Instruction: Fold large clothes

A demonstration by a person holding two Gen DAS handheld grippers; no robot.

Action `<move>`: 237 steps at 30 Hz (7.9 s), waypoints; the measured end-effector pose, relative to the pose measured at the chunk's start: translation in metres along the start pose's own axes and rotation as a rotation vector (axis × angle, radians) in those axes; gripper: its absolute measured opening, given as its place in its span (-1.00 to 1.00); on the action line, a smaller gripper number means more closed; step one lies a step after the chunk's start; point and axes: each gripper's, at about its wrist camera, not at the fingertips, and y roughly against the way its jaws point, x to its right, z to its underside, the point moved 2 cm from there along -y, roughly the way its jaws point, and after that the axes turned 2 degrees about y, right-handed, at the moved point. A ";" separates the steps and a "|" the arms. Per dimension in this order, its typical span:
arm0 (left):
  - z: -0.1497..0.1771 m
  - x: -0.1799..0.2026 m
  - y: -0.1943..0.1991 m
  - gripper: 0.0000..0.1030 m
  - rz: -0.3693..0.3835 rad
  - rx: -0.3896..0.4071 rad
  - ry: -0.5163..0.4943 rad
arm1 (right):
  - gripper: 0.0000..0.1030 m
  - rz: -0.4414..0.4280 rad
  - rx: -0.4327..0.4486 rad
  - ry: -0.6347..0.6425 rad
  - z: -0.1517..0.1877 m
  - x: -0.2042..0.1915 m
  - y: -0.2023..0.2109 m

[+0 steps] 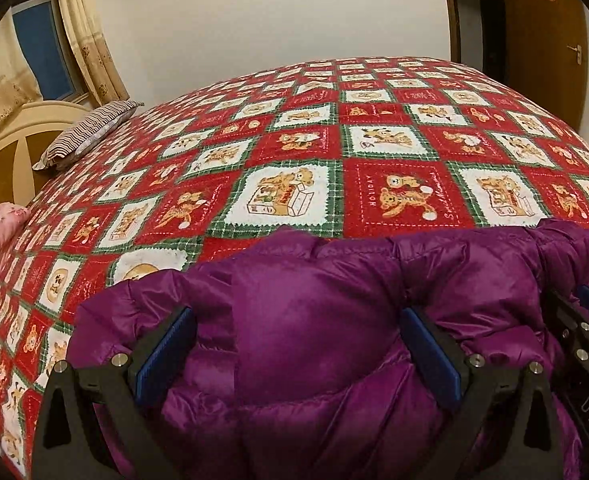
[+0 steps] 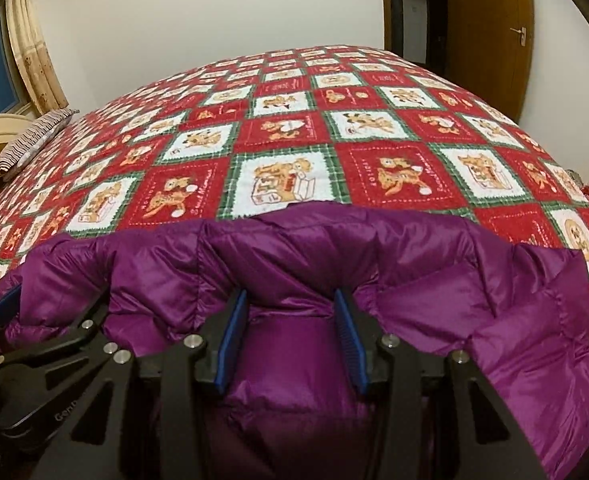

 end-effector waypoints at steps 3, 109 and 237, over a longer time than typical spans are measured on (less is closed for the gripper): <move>0.000 0.000 0.000 0.98 0.000 0.000 0.000 | -0.05 0.001 0.000 0.001 0.000 0.000 0.000; 0.307 -0.174 0.257 0.50 0.257 -0.099 0.070 | 0.14 -0.029 -0.094 0.016 0.323 0.116 0.288; 0.056 -0.136 0.076 0.92 -0.168 0.000 0.122 | 0.15 0.031 0.021 0.070 0.085 -0.025 0.109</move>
